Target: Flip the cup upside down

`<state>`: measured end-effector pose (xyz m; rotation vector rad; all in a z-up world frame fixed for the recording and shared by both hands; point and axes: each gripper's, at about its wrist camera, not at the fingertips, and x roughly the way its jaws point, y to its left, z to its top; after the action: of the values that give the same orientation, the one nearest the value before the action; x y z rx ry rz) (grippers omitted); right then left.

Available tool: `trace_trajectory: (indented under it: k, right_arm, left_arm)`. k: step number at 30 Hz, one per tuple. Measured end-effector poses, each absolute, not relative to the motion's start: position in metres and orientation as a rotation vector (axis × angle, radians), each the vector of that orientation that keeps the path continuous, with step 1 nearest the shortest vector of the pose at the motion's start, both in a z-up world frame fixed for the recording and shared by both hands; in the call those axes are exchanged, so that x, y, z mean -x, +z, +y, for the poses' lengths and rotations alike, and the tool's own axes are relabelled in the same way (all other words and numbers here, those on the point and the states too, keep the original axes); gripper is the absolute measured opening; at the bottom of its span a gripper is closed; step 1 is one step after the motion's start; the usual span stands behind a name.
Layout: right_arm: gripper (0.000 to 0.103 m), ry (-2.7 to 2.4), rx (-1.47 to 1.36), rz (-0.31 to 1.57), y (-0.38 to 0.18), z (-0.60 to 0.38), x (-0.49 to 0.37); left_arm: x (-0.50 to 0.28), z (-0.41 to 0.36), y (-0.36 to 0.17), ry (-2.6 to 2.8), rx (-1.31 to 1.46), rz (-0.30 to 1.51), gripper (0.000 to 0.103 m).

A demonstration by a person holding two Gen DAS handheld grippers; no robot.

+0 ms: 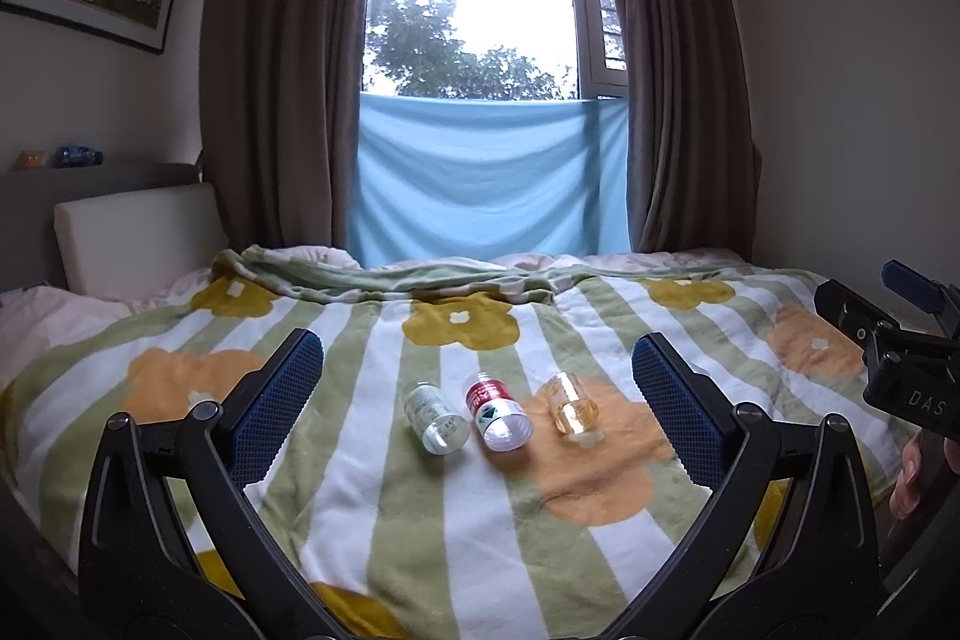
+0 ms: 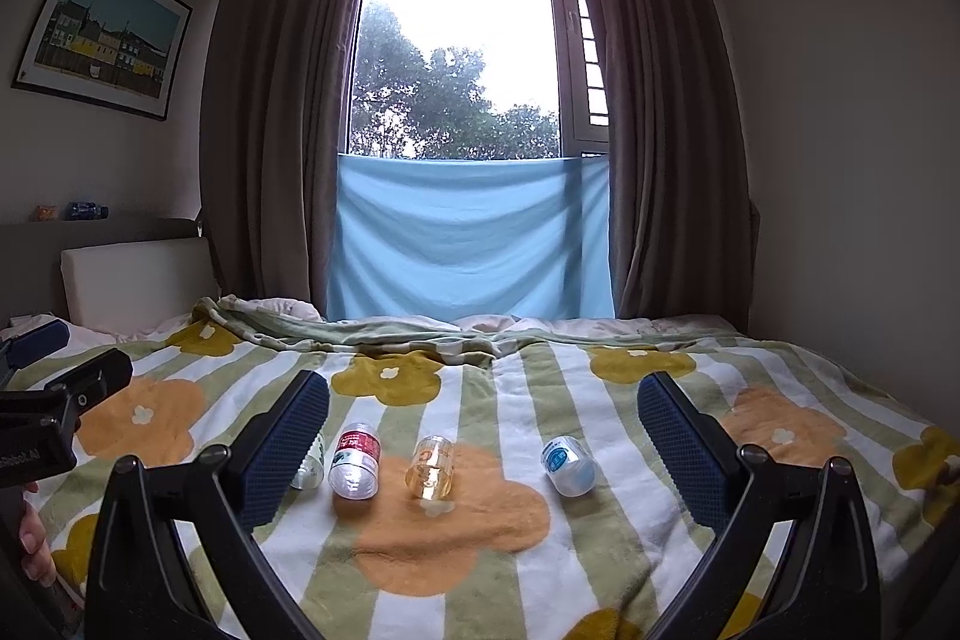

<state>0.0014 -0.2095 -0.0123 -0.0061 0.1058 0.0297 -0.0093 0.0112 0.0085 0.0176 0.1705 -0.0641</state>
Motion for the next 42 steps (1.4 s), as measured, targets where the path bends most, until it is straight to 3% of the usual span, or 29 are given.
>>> trace_trajectory:
  k: [42]
  right_arm:
    - [0.103,0.036,0.009,0.146,-0.0210,-0.2050,-0.0106]
  left_arm:
    - [0.0018,0.0174,0.0031,-0.070,-0.028,0.195,0.103]
